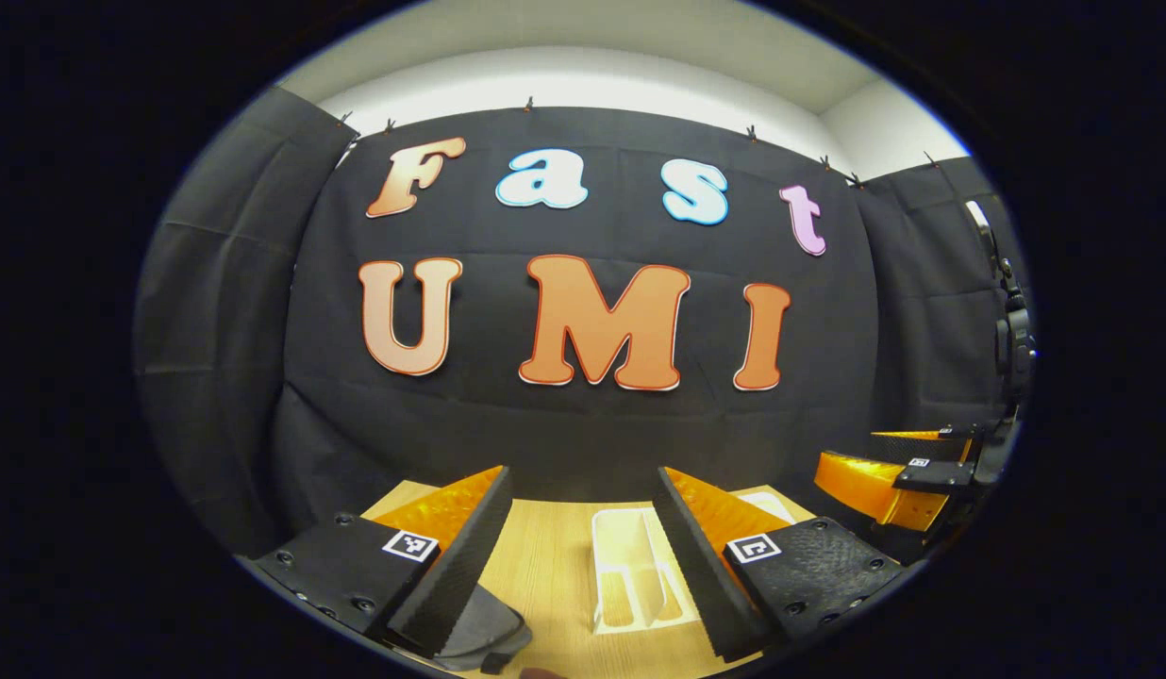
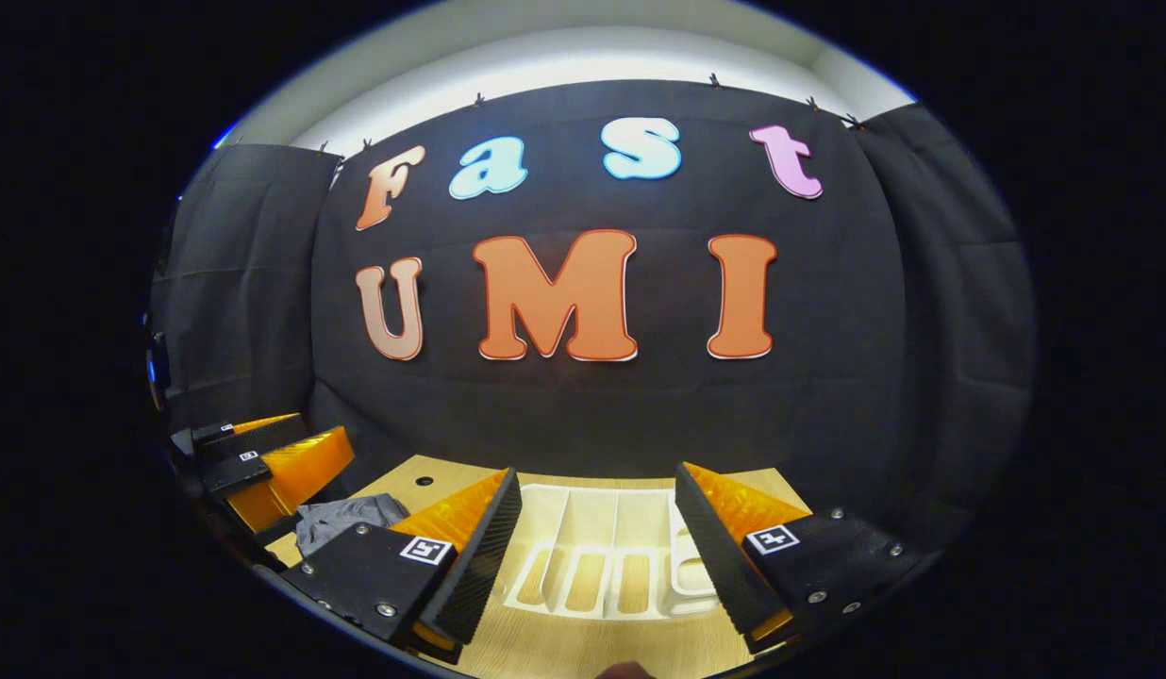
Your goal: Open the schoolbag, grab two books from the bookshelf and put them into the schoolbag.
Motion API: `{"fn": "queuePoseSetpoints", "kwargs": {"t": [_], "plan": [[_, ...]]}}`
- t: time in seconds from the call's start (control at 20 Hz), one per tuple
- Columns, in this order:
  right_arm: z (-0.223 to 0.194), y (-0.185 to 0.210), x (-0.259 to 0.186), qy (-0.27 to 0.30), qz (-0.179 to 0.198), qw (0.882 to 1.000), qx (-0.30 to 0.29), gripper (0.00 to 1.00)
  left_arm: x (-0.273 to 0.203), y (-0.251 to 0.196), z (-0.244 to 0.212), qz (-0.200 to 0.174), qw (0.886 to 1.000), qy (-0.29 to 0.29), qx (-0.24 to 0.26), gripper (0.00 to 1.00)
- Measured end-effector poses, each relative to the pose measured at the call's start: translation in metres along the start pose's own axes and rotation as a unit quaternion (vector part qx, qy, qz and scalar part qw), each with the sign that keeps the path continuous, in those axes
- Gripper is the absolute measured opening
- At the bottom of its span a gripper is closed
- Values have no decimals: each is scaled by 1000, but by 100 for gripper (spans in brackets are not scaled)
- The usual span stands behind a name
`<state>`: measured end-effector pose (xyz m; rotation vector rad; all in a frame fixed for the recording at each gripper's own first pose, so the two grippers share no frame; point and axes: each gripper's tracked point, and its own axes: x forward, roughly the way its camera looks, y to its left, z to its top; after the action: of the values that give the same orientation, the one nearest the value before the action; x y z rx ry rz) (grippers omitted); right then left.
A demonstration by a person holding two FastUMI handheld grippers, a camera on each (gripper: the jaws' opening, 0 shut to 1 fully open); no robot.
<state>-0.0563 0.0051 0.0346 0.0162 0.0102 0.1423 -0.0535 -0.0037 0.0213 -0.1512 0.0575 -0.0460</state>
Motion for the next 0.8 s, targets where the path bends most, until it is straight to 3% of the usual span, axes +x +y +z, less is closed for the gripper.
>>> {"fn": "queuePoseSetpoints", "kwargs": {"t": [0.3, 0.5, 0.8], "plan": [[-2, 18, 7, -10, 14, 1000, 1, 97, -15, 7, 7, 15, 999, -31, -7, 95], [1, 23, 11, -24, 8, 1000, -10, 97, -16, 10, 15, 12, 998, -59, 24, 96], [6, 40, 11, -62, 20, 998, -17, 97, -12, 3, 7, -13, 997, -67, 23, 96]]}}
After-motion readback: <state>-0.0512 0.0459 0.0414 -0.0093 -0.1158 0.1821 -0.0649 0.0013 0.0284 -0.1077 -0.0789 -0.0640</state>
